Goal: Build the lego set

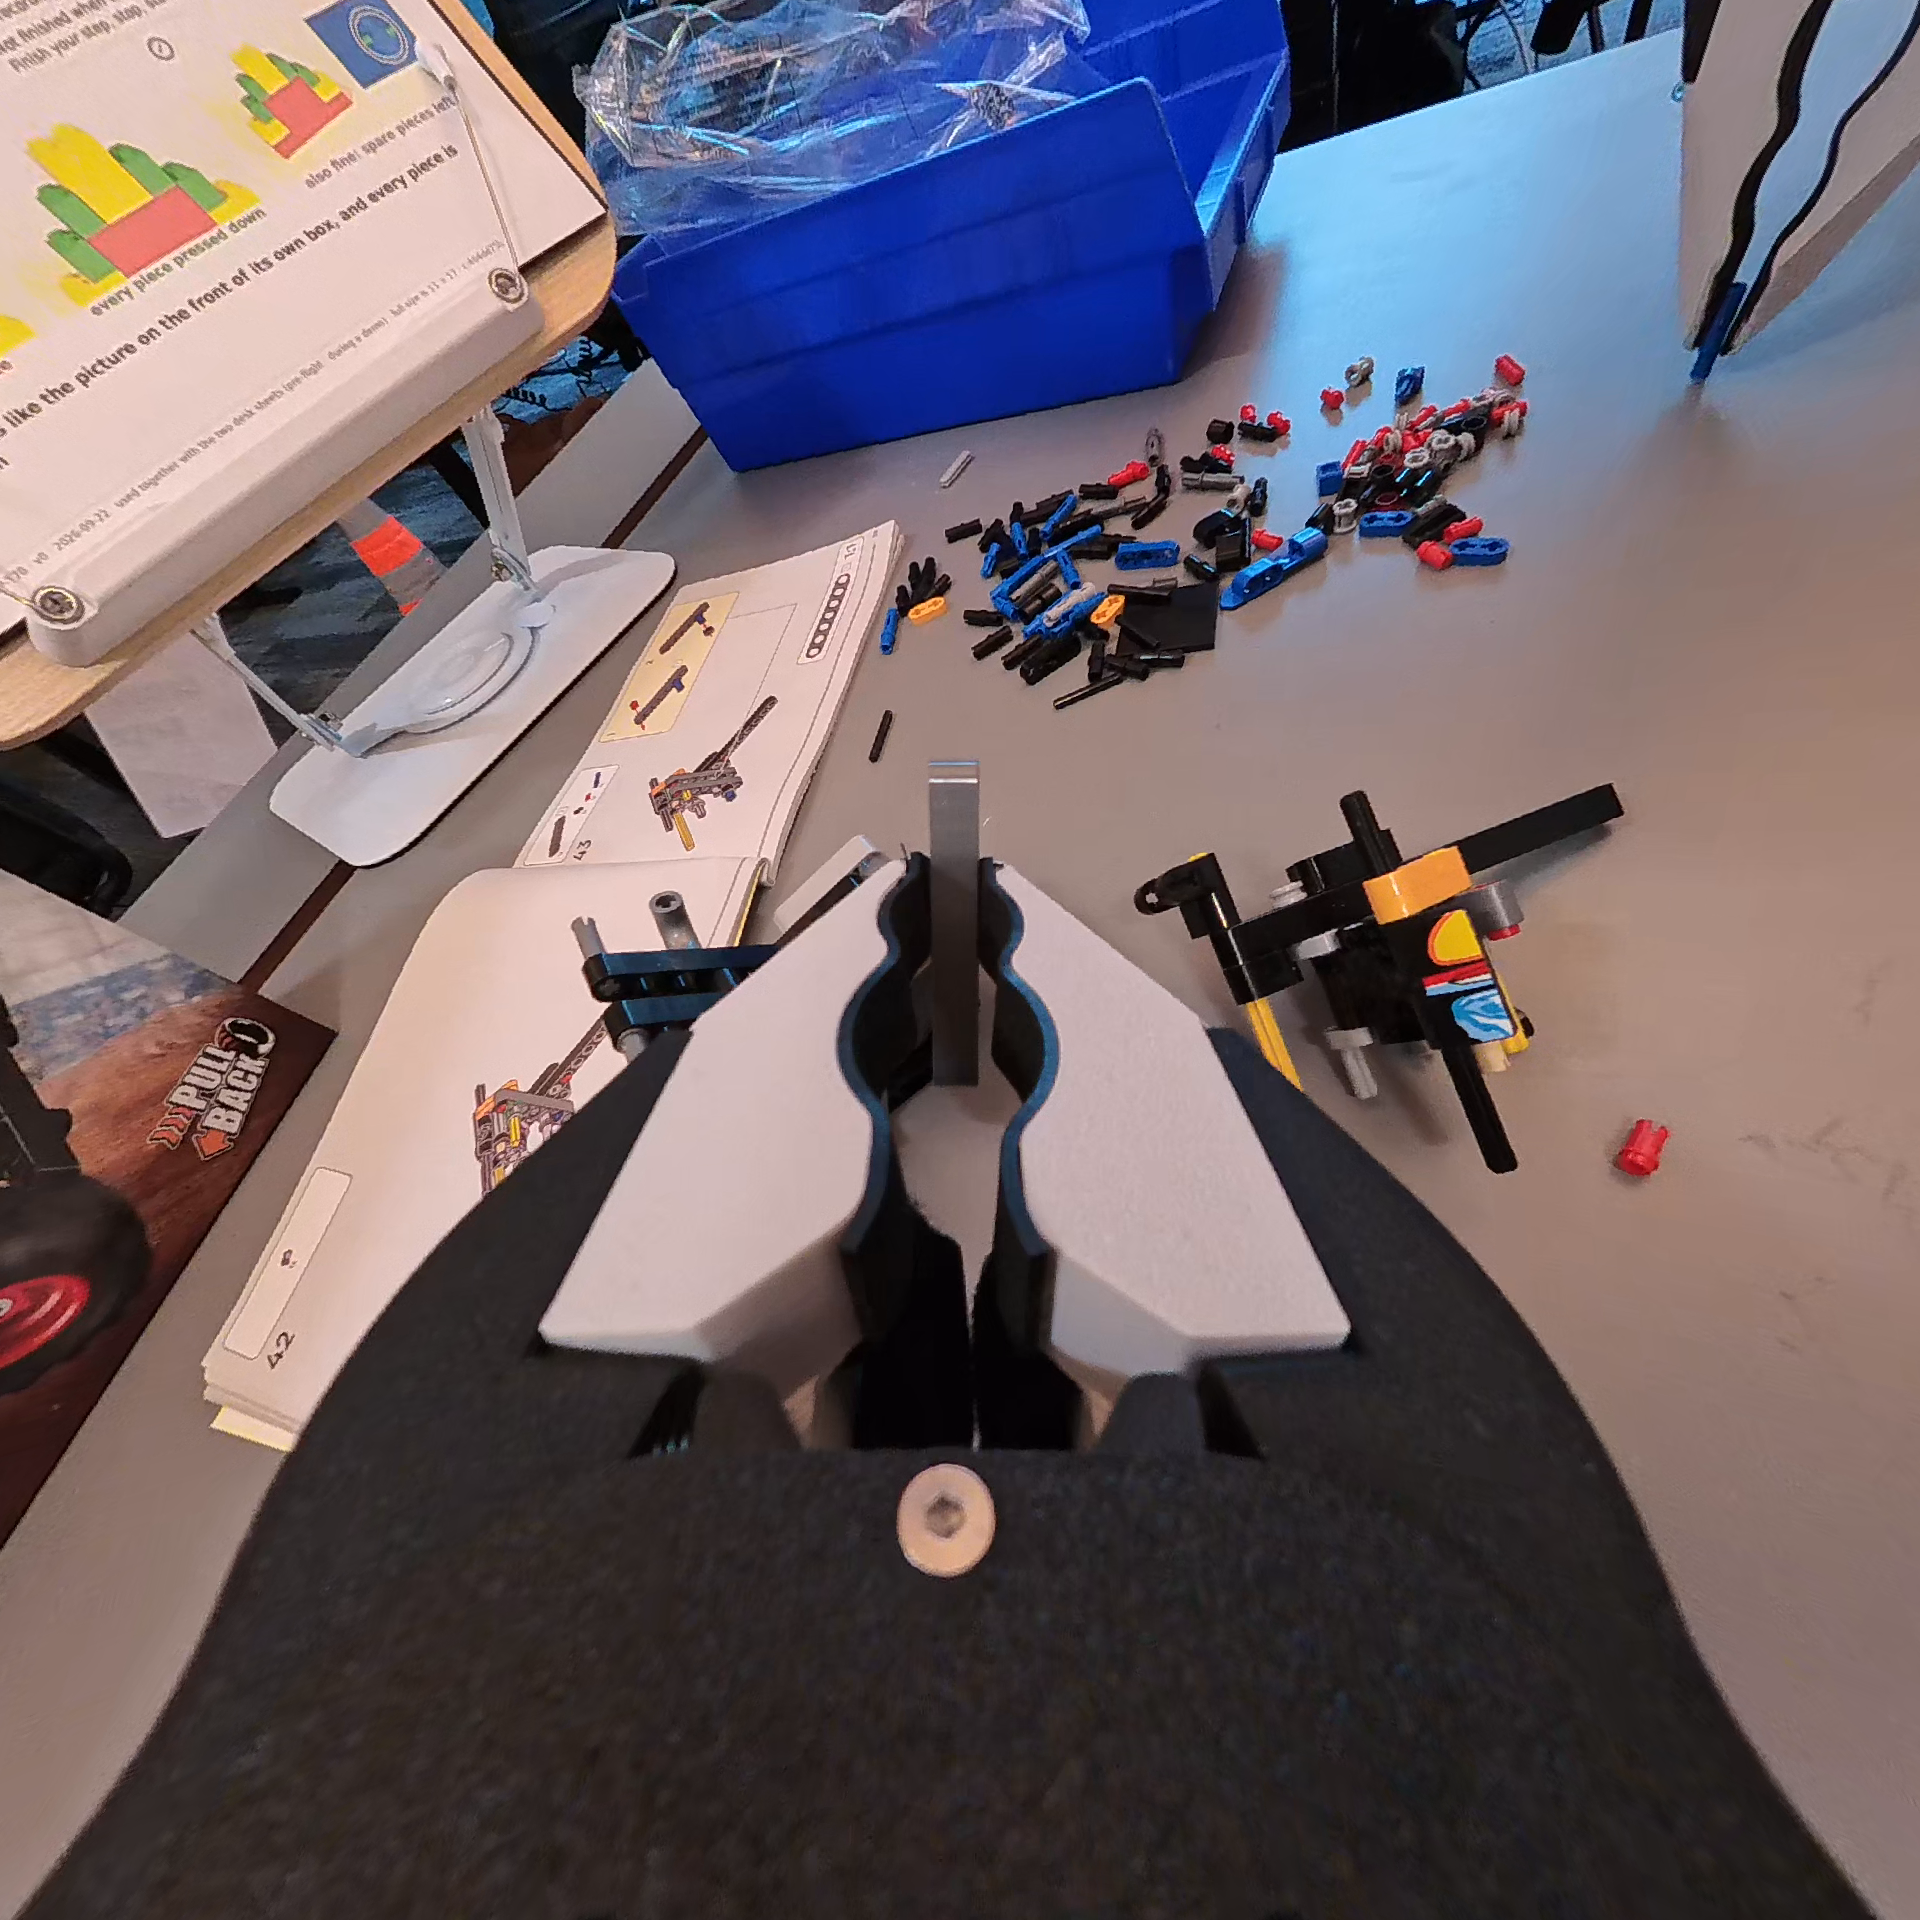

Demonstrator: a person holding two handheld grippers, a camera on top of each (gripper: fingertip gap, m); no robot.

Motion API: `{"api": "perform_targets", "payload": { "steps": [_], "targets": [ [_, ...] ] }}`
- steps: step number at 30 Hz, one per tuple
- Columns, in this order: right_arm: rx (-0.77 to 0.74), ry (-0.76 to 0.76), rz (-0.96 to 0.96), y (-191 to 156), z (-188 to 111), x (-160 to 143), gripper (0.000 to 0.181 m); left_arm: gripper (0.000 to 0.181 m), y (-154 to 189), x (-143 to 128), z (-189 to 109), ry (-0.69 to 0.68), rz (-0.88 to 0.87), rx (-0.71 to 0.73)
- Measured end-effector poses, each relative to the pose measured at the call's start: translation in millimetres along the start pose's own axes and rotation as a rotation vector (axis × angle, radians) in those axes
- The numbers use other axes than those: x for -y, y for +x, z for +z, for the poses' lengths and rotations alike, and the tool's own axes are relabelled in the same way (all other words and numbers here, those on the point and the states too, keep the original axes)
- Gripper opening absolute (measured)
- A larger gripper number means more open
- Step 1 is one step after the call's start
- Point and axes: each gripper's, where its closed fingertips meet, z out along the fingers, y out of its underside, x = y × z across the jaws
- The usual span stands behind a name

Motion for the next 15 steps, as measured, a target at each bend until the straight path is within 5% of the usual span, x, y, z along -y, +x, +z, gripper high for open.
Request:
{"api": "perform_targets", "payload": {
  "steps": [4, 7, 12, 15],
  "targets": [
    [0.01, 0.029, 0.014, -0.7, -0.8, 3.0, 0.004, 0.006, 0.0, 1.2, -0.5, 0.005, -0.001, 0.0],
    [-0.019, 0.209, 0.022, 3.7, -16.5, 28.4, 0.004, 0.006, 0.6, 4.2, -1.7, 0.019, -0.013, -0.006],
    [-0.061, 0.876, 0.09, 7.7, -69.9, 134.6, 0.004, 0.006, 7.0, 24.6, -8.2, 0.114, -0.088, -0.046],
    [-0.081, 1.095, 0.138, 1.2, -70.2, 207.4, 0.003, 0.006, 10.8, 40.7, -14.6, 0.217, -0.156, -0.081]
  ]
}}
